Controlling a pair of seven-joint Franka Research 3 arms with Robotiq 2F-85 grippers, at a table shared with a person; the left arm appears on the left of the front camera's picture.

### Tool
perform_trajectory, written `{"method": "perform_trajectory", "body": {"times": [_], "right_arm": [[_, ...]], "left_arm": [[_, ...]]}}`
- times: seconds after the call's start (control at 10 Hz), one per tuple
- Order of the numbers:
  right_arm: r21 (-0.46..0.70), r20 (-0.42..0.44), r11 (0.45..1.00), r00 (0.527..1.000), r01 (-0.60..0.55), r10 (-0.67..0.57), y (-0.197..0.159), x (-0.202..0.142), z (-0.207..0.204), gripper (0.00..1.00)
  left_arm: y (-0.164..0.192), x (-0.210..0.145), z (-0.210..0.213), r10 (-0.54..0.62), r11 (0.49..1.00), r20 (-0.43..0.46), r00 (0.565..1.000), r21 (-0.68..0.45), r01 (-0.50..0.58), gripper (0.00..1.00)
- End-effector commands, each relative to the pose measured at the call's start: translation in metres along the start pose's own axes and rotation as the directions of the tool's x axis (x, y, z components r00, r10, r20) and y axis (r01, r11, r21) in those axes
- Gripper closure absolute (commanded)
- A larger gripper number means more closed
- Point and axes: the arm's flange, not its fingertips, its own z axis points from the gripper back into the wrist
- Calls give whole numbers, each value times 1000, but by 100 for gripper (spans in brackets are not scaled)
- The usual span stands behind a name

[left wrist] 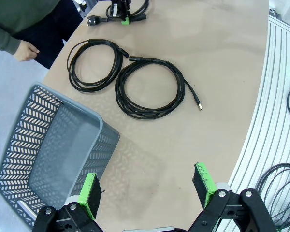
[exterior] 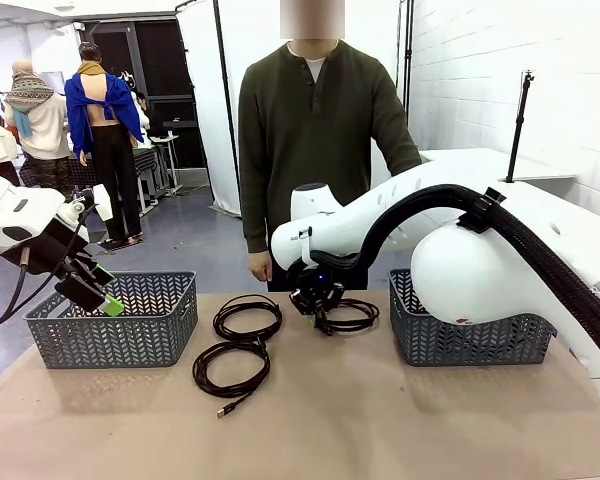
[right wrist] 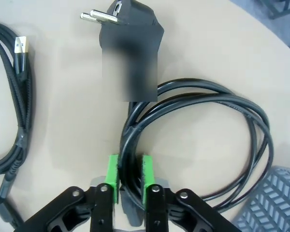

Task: Organize the cables according to human instructions.
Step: Pick up a bundle of cables and place it in the basket indicated by the human.

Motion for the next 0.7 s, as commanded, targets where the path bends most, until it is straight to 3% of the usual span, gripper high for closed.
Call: {"method": "perform_trajectory", "body": {"times": [0.0,0.3,0.6], "right_arm": [[-5,-16,1000,1000,17,-17,-3,5,-3,100],[11,-16,1000,1000,-5,6,-2,4,6,100],[25,37,996,996,-82,81,4,0,35,100]], "left_arm": [[2,-2,0,-2,1000,14,1000,-15,2,0],[2,-2,0,-2,1000,14,1000,-15,2,0],[2,-2,0,-2,1000,14,1000,-15,2,0]]}}
